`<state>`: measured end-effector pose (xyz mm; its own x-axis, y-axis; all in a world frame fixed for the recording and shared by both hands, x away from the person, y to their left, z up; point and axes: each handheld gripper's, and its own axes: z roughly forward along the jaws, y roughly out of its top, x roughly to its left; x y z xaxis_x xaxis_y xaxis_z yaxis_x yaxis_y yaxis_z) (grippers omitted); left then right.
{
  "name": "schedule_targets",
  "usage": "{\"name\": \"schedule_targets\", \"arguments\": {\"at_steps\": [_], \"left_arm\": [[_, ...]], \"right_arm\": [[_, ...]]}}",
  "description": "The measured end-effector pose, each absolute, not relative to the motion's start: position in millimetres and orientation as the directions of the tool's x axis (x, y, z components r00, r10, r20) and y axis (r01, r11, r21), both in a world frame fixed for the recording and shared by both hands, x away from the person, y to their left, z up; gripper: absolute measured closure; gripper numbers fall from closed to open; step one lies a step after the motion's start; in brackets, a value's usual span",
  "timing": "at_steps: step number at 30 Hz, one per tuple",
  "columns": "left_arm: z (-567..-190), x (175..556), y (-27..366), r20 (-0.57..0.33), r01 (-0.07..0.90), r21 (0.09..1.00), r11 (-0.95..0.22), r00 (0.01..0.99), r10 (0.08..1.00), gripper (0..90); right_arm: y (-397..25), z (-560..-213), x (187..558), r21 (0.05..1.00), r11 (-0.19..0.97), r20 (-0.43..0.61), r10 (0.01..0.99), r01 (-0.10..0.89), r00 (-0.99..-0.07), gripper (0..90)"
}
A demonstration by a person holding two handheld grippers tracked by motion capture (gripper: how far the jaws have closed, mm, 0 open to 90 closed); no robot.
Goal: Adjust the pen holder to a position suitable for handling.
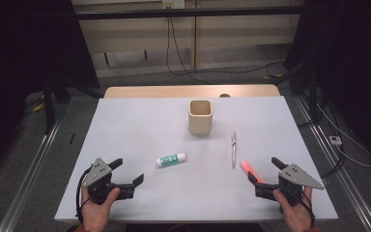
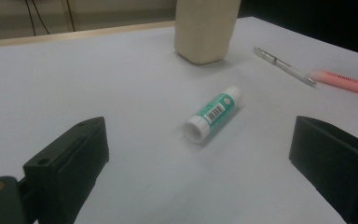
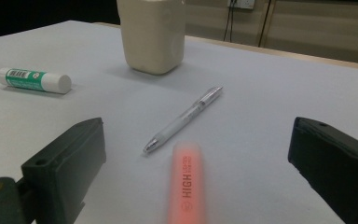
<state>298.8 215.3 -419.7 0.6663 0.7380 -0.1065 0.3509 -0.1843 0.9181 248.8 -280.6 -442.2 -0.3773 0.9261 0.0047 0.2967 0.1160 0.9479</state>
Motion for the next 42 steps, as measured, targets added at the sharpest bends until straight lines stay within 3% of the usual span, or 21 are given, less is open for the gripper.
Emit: {"name": "schedule_targets", "arguments": {"at_steps": [21, 27, 33, 42], "left_arm": [[-418, 294, 218, -0.088, 0.342, 0.92, -0.192, 0.656, 0.749, 5.5], [-417, 292, 219, -0.086, 0.329, 0.925, -0.188, 0.667, 0.74, 5.6], [-417, 289, 220, -0.083, 0.328, 0.924, -0.193, 0.67, 0.738, 5.6], [-419, 290, 219, -0.094, 0.351, 0.914, -0.205, 0.673, 0.733, 5.6]], "right_arm": [[-279, -441, 250, 0.943, 0.103, 0.03, 0.92, 0.315, -0.392, 2.5], [-272, -436, 263, 0.938, 0.118, 0.018, 0.922, 0.325, -0.387, 3.4], [-262, -425, 279, 0.919, 0.153, 0.019, 0.904, 0.364, -0.427, 8.4], [-243, -409, 309, 0.899, 0.201, 0.012, 0.877, 0.39, -0.48, 9.1]]}}
